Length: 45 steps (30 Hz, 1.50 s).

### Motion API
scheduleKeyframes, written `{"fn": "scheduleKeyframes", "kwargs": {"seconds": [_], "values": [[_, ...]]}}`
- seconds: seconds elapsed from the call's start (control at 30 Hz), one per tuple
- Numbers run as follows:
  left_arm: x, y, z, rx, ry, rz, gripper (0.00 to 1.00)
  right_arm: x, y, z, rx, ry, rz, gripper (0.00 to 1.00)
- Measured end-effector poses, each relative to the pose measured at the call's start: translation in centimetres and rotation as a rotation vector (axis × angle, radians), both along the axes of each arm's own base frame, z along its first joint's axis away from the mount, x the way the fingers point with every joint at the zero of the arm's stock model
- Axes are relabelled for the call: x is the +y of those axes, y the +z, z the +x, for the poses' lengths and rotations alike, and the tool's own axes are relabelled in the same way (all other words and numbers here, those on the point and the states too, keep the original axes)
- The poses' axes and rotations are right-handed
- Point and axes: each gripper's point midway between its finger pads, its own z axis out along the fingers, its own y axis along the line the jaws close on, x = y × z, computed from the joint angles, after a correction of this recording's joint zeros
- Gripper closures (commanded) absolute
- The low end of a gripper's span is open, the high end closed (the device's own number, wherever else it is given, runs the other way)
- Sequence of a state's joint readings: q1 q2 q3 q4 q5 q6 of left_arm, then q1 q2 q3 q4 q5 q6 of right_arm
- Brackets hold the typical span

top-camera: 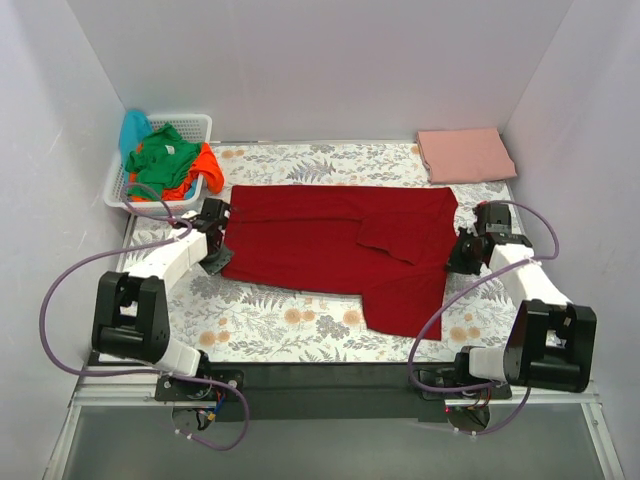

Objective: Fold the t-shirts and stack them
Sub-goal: Fold the tshirt

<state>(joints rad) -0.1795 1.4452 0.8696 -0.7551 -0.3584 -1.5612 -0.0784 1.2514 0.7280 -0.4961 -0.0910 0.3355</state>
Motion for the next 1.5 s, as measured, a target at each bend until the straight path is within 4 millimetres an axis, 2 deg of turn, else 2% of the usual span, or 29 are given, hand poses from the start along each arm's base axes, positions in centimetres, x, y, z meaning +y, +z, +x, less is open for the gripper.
{"fn": "scheduleKeyframes", "kwargs": {"seconds": [0.37,0.57,0.9,1.3,1.5], "values": [[-0.3,0.5,7.4,-0.021,-0.007,-0.008,1.00,0.1,2.1,7.3,-0.016,0.035,0.028,0.99],[-0.2,0.1,9.8,-0.025,0.001,-0.014,1.00,0.0,2.4,10.3,-0.023,0.041,0.038,0.99],[-0.4,-0.7,12.4,-0.038,-0.010,-0.012,1.00,-0.1,0.4,11.6,0.032,0.040,0.043,0.99],[-0.6,0.5,14.6,-0.117,-0.014,-0.012,1.00,-0.7,0.6,12.2,0.028,0.023,0.032,0.99],[-0.3,-0.3,15.2,-0.123,-0.008,0.003,1.00,-0.9,-0.1,13.0,0.036,0.022,0.034,0.99]]}}
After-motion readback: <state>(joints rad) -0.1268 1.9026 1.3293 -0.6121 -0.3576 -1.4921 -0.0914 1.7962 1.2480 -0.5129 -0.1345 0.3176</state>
